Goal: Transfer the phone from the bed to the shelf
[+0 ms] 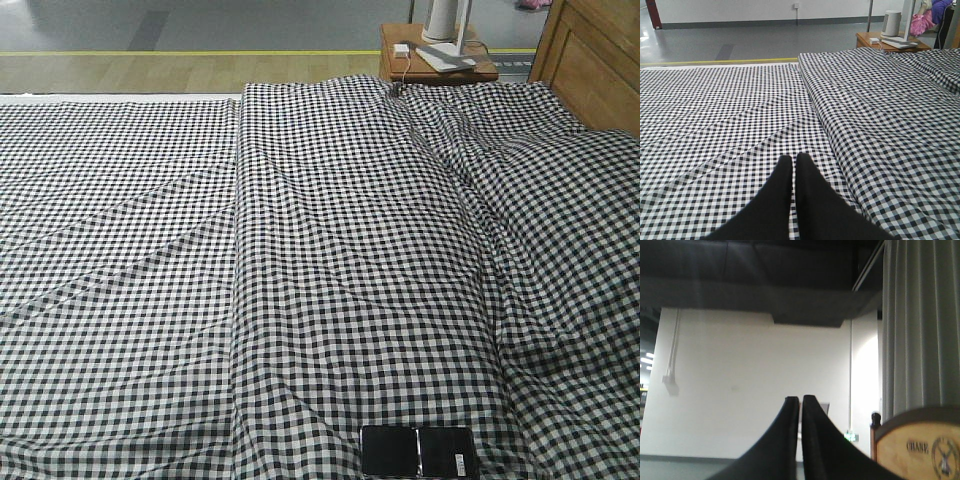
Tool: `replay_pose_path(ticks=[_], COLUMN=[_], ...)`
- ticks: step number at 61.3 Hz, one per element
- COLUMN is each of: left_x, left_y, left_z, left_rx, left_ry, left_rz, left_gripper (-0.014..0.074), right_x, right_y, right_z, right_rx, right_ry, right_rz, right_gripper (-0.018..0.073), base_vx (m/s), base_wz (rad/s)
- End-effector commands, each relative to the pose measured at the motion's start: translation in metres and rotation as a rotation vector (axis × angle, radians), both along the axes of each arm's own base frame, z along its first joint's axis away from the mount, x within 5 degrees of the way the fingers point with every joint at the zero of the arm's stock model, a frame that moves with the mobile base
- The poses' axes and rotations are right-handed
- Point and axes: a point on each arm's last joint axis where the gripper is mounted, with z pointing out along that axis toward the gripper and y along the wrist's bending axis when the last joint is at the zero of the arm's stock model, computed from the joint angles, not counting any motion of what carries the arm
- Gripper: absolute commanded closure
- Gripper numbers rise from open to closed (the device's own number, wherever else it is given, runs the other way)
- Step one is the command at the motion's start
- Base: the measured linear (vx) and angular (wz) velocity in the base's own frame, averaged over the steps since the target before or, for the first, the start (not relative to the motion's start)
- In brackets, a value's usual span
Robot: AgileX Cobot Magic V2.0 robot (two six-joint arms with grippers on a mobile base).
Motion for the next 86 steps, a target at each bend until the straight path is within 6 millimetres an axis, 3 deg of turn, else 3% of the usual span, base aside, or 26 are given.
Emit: replay_pose_path(ticks=[1,14,28,40,49,55,86], left_x=[0.001,0.001,0.001,0.001,0.001,0.001,0.001], left_y=[0.001,0.001,0.001,0.001,0.001,0.001,0.001], left_z=[0.006,0.006,0.006,0.006,0.006,0.006,0.006], left_rx=[-0.014,-0.014,-0.014,-0.014,-0.014,-0.014,-0.014], left_ry=[-0.075,-0.075,-0.075,-0.075,-0.075,-0.075,-0.075], left_rz=[0.007,0.007,0.007,0.007,0.007,0.007,0.007], left_gripper=[0.0596,0.0596,0.0596,0.0596,0.0596,0.0596,0.0596], right_x=[0.000,0.028,0.073,0.096,0.099,0.099,0.099], right_y=[0.000,0.000,0.000,0.000,0.000,0.000,0.000], right_z=[0.037,0.078,0.076,0.058,0.055,0.055,0.058], right_rx=[-0.015,-0.016,-0.014,-0.011,-0.005,-0.006,-0.010], right_ry=[-0.043,0.161,0.452,0.626,0.660,0.662,0.626], right_rz=[-0.013,-0.008,-0.002,0.002,0.004,0.004,0.002], right_gripper=[0.0564,0.0559,0.0466,0.0193,-0.0059,-0.0171,-0.0060], base_vx=[0.00,0.00,0.00,0.00,0.00,0.00,0.00], base_wz=[0.00,0.00,0.00,0.00,0.00,0.00,0.00])
